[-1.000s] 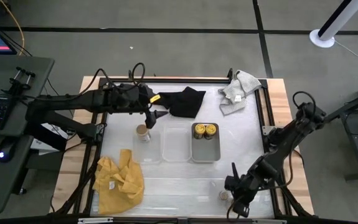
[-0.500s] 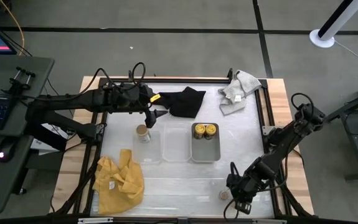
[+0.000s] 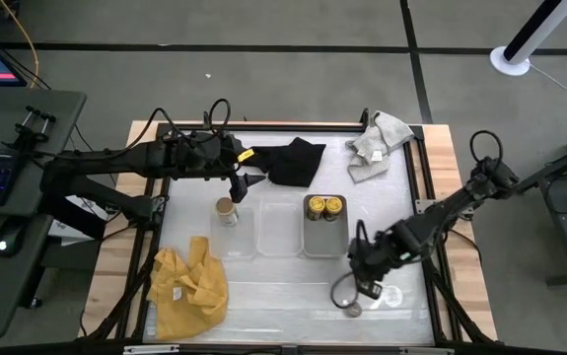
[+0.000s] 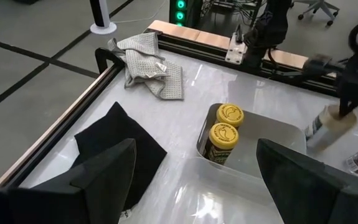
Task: Sort spices by type
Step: Put the gold seasoning bottle into the left transparent bin
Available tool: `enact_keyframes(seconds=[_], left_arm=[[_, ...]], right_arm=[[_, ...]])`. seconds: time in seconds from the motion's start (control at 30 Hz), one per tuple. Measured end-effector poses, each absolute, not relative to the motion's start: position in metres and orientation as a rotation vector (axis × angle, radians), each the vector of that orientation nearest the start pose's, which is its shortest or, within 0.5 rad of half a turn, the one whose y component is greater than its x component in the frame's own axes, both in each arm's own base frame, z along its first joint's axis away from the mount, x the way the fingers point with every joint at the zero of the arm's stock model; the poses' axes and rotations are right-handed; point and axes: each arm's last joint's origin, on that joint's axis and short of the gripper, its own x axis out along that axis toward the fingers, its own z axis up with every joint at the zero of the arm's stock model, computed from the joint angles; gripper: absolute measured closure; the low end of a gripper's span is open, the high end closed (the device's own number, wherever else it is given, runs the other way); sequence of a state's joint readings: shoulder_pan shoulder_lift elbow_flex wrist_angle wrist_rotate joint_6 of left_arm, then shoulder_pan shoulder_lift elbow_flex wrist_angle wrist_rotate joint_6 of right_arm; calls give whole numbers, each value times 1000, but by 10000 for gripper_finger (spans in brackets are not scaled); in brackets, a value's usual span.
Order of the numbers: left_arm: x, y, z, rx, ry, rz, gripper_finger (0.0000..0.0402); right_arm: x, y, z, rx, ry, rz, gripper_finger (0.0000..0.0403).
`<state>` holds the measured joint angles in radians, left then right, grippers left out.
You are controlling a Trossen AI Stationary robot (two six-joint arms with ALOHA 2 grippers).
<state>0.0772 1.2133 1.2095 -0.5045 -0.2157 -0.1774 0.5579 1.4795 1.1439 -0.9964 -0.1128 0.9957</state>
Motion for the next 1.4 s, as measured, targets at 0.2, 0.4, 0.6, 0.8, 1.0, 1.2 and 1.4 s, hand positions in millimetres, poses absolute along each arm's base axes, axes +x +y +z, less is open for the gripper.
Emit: enact_keyframes(seconds=[0.2, 0.4, 0.6, 0.8, 1.0, 1.2, 1.4], left_arm=[[256, 26, 363, -90, 490, 316, 82], [256, 24, 363, -46, 501, 246, 82], [255, 18, 360, -78, 541, 133, 82], [254, 11, 357, -123, 570, 120, 82], [253, -1, 359, -240, 570, 114, 82], [250, -16, 378, -317, 538, 108, 82], [235, -29, 404, -348, 533, 209, 82]], right_arm=[[266, 141, 237, 503, 1322, 62, 403], [305, 140, 219, 495, 1170, 206, 403], [346, 135, 207, 473, 1051, 242, 403], [399, 125, 207, 309, 947, 299, 403], [450, 110, 217, 95, 831, 355, 403], [460, 105, 255, -26, 774, 399, 403], [435, 116, 303, -129, 778, 469, 403]])
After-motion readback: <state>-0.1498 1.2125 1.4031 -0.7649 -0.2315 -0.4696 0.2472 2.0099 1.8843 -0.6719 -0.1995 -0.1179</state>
